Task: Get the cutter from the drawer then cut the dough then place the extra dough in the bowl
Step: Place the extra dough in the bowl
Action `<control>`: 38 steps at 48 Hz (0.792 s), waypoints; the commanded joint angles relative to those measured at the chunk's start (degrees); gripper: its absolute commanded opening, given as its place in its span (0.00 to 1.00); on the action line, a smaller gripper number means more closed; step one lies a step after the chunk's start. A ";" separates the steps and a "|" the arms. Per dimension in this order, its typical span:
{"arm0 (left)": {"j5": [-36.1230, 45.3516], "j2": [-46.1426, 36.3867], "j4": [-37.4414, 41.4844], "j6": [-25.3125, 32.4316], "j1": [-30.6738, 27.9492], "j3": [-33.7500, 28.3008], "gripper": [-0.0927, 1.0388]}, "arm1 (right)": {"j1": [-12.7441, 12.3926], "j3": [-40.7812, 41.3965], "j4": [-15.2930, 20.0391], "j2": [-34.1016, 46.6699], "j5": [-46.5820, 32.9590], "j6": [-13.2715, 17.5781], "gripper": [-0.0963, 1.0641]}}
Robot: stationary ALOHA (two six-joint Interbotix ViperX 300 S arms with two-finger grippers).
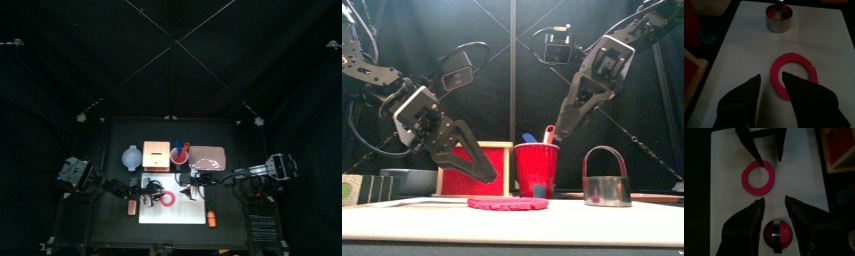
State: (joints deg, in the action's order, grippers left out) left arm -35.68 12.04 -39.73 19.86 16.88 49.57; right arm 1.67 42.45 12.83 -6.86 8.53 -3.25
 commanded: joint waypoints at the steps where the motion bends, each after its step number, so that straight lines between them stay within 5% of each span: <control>1: 0.97 -1.67 0.70 0.09 -0.18 -1.76 0.86 | -0.26 -0.53 0.26 -0.09 -3.34 -0.09 0.75; 15: 11.95 -1.14 0.18 -0.18 -1.67 -4.22 0.87 | -0.26 -0.44 0.18 2.64 -9.14 -0.18 0.75; 38: 17.23 2.37 -2.64 -0.18 -3.52 -5.71 0.87 | 0.09 -0.44 0.26 3.08 -9.32 -0.18 0.75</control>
State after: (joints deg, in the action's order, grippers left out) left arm -19.42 13.89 -42.28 19.86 13.62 44.47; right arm 1.76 42.63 13.01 -2.64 -0.35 -3.34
